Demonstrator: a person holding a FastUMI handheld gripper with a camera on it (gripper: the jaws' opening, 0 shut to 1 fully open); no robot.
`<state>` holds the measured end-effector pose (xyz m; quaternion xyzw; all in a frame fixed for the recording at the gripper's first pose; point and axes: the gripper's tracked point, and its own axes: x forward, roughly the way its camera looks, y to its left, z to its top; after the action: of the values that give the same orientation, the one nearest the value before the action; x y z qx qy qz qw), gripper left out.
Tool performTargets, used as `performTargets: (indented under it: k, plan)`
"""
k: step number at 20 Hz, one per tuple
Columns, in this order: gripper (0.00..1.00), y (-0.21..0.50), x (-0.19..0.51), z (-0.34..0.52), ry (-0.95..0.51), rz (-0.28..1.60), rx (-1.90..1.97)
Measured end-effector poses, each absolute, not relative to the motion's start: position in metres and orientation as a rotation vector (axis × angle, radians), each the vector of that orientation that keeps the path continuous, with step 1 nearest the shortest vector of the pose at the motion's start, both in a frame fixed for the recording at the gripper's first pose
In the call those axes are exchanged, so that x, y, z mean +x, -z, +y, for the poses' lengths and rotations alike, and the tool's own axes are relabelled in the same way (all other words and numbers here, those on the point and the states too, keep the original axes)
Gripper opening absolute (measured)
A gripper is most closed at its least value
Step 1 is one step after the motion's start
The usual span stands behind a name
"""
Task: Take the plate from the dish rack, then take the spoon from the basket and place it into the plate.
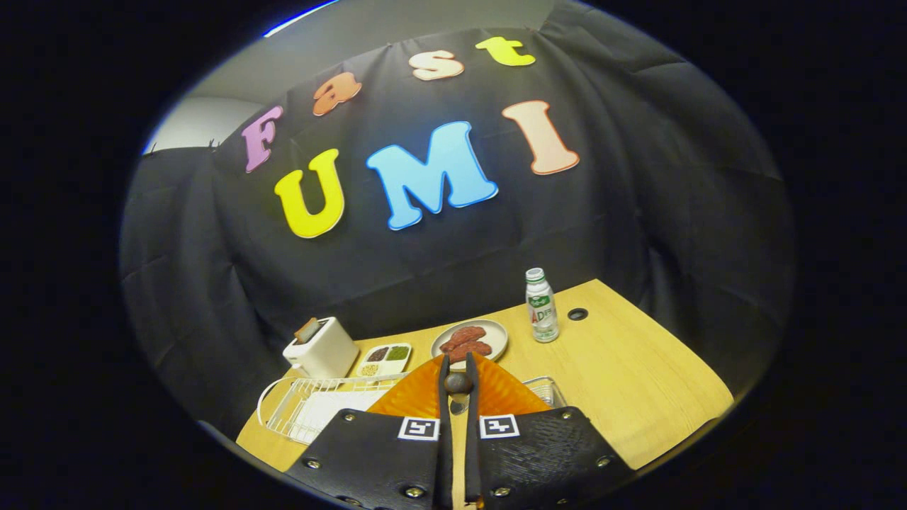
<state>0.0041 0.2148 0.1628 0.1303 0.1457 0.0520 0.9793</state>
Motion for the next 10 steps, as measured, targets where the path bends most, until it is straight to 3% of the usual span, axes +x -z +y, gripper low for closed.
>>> performTargets:
  k: [10]
  plan:
    - [0.06, -0.116, -0.052, 0.382, -0.403, 0.45, 0.151]
